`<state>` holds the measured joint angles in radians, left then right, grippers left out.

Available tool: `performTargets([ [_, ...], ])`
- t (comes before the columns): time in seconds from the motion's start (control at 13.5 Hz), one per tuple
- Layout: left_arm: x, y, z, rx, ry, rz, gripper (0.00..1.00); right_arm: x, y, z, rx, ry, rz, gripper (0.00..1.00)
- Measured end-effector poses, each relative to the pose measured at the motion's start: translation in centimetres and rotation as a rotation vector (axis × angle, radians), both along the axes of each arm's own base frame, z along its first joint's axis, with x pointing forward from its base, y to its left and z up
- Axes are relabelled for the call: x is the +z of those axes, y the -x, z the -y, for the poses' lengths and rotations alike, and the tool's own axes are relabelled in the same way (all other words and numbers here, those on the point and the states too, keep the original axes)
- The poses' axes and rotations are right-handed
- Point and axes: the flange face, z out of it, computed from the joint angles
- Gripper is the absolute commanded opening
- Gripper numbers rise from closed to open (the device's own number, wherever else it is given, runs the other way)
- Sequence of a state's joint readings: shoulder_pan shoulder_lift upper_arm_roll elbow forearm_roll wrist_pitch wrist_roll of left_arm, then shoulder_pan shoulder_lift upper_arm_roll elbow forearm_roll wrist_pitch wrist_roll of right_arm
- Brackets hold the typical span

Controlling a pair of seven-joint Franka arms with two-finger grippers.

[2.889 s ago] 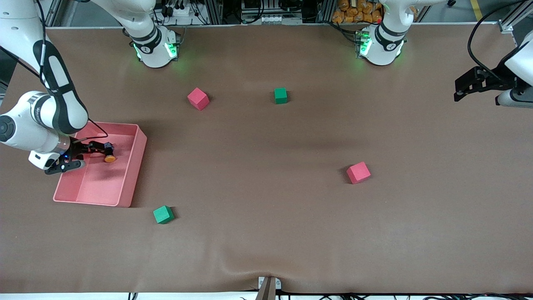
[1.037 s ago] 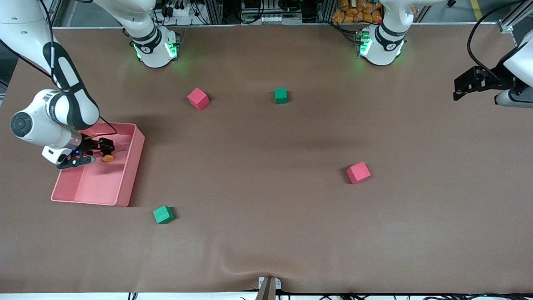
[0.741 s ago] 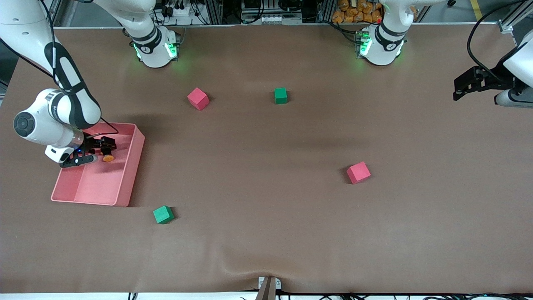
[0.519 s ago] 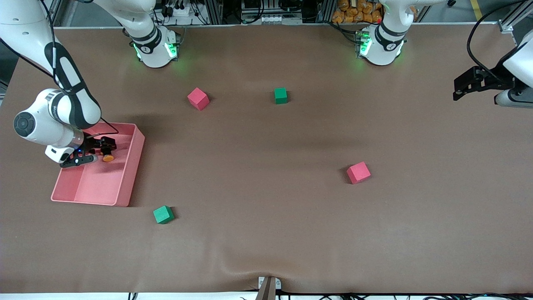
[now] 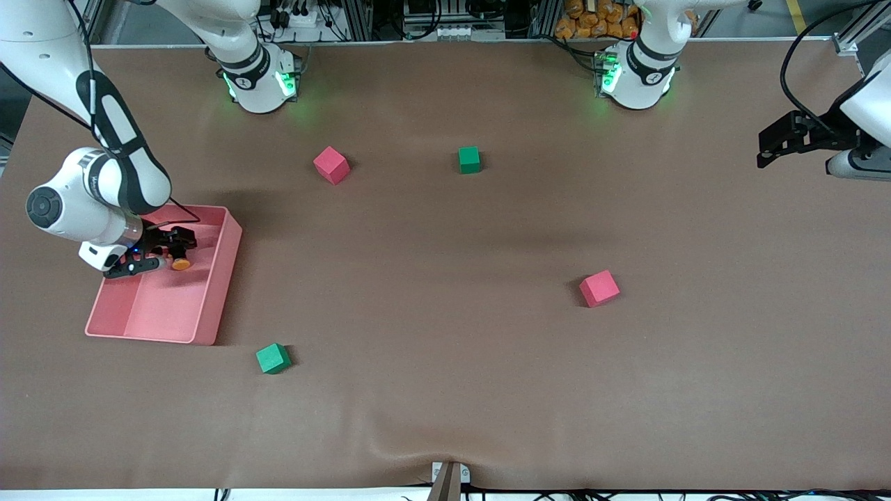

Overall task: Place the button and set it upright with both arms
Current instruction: 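Close the right gripper on the button's blue base and lift it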

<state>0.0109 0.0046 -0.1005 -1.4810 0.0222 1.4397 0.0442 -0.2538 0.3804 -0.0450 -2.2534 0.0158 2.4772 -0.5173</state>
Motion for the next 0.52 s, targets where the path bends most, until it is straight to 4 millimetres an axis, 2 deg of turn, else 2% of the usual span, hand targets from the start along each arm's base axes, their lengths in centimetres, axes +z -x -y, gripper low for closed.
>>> performTargets([
  [0.07,0.0,0.0,0.0,0.0,0.0,0.0,1.0,-0.08,0.1,-0.03,0.0,-0.001,-0.002,0.21],
  [0.3,0.0,0.0,0.0,0.0,0.0,0.0,1.0,-0.21,0.29,-0.09,-0.001,-0.002,-0.007,0.16],
  [0.52,-0.01,0.0,0.0,0.0,0.0,0.0,1.0,-0.21,0.3,-0.09,-0.001,-0.002,-0.007,0.16],
])
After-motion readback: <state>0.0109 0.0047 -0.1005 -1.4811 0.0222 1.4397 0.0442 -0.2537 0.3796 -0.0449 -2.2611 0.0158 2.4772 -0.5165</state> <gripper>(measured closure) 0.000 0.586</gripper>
